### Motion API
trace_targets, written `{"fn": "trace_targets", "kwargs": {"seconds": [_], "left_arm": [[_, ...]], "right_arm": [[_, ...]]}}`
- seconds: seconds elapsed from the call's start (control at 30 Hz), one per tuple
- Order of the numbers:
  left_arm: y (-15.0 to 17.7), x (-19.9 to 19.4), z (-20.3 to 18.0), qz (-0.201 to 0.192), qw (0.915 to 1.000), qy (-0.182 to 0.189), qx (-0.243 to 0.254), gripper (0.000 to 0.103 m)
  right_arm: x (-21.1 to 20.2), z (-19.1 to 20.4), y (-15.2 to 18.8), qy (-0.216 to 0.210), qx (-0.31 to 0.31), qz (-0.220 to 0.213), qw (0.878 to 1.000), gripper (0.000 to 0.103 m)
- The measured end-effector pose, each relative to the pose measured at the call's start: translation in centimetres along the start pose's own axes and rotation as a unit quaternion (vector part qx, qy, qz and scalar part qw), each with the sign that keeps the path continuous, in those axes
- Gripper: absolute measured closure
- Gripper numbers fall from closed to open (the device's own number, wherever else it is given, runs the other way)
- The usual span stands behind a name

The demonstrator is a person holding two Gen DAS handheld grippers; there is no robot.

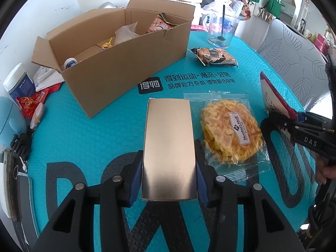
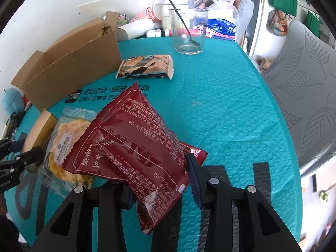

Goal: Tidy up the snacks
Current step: 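Lift the gold box and red bag and carry both over the box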

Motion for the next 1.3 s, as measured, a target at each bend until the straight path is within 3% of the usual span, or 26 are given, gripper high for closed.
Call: {"fn": "trace_targets", "kwargs": {"seconds": [0.7,1.3], "left_arm": [[-0.9,-3.4,-0.2,-0.033,0.9993,0.017,-0.004,0.059],[-3.9,-7.0,1.4,-0.098,0.9951,0.009,-0.014,0.059]], "right_arm": [[-2.5,3.8,2.7,-0.085,0.005,0.011,0.996,0.063],[-4.8,9.6,0.0,-0.132,-0.073,-0.024,0.988,0.063]]}}
Point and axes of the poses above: each gripper's, at about its wrist camera, not at the fingertips, and x roughly the way its jaws point, z to its left, y to its underside, the point moved 5 cm from there along x, roughly the way its jaws point, and after that the axes turned 12 degrees about x, right-handed, at the moved point
